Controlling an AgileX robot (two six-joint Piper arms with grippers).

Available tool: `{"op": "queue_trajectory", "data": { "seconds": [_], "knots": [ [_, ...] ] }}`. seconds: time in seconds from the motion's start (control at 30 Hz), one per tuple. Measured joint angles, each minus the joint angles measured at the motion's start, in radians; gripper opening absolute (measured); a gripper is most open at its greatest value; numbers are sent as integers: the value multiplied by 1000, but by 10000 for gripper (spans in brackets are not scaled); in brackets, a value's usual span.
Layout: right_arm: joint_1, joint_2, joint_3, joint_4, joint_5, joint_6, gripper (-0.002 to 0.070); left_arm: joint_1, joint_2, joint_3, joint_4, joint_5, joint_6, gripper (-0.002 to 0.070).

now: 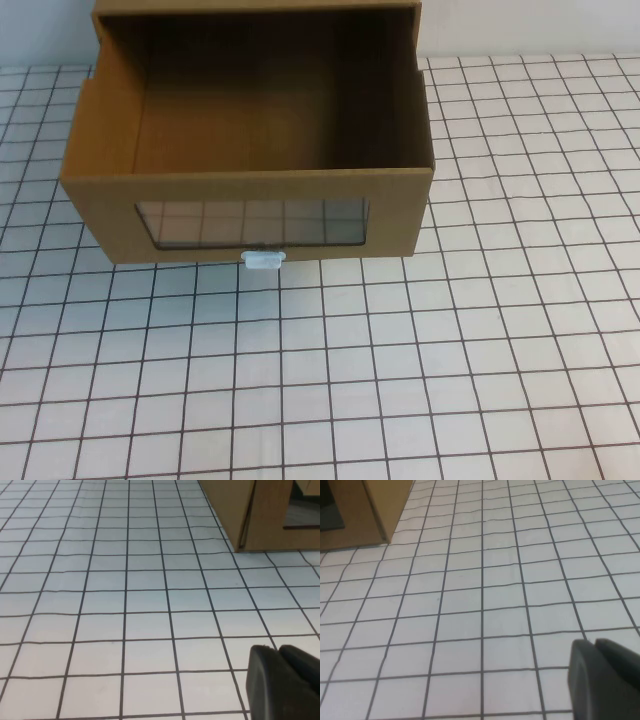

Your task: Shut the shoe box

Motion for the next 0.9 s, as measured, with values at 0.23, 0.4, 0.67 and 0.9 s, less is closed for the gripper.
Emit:
{"op": "queue_trajectory", "data": {
  "seconds": [0.23,0.4,0.67,0.9],
  "knots": [
    [0,0,0,0,0,0,-13,0,0,0,0,0,0,-2],
    [0,0,0,1,0,0,-14,0,0,0,0,0,0,-2],
    [0,0,0,1,0,0,-13,0,0,0,0,0,0,-2],
    [0,0,0,2,-16,0,-13,0,0,0,2,-8,0,-2]
  ]
}}
